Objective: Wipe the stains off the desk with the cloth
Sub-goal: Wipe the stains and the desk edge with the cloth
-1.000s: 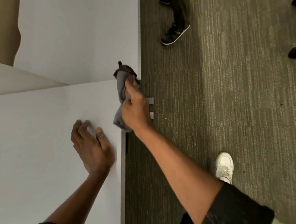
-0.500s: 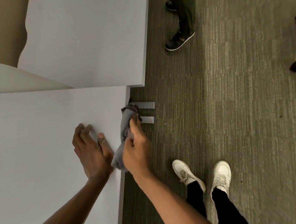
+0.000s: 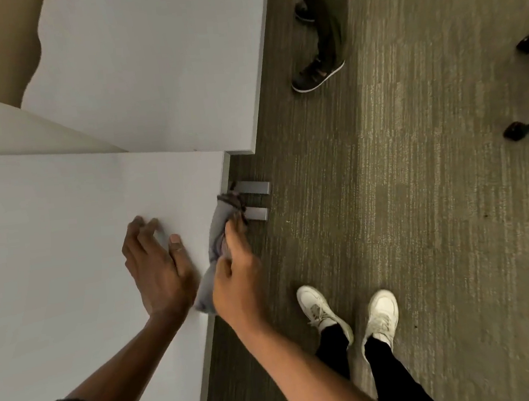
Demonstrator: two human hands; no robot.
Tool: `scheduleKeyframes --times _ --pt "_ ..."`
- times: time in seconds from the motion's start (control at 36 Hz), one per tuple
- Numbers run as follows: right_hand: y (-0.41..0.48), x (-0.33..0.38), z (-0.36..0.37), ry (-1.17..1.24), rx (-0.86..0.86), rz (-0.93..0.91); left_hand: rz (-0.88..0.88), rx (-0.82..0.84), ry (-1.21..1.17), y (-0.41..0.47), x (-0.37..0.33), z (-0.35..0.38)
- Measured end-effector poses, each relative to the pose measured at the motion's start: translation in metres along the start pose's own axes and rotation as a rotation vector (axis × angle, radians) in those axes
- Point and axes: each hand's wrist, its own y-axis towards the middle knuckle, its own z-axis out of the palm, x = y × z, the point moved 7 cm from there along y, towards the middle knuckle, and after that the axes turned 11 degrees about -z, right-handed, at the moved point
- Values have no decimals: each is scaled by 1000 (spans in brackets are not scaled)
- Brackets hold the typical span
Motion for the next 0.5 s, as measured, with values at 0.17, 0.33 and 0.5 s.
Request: scheduleKeyframes --times 0.17,0.33,0.5 --pt "-18 -2 10 -59 29 10 -8 -5 -18 0 1 1" --pt "78 15 -10 -37 -50 -11 -13 9 -29 1 3 1" --pt "119 32 -14 -145 -50 -139 -19 21 -27 2 6 2"
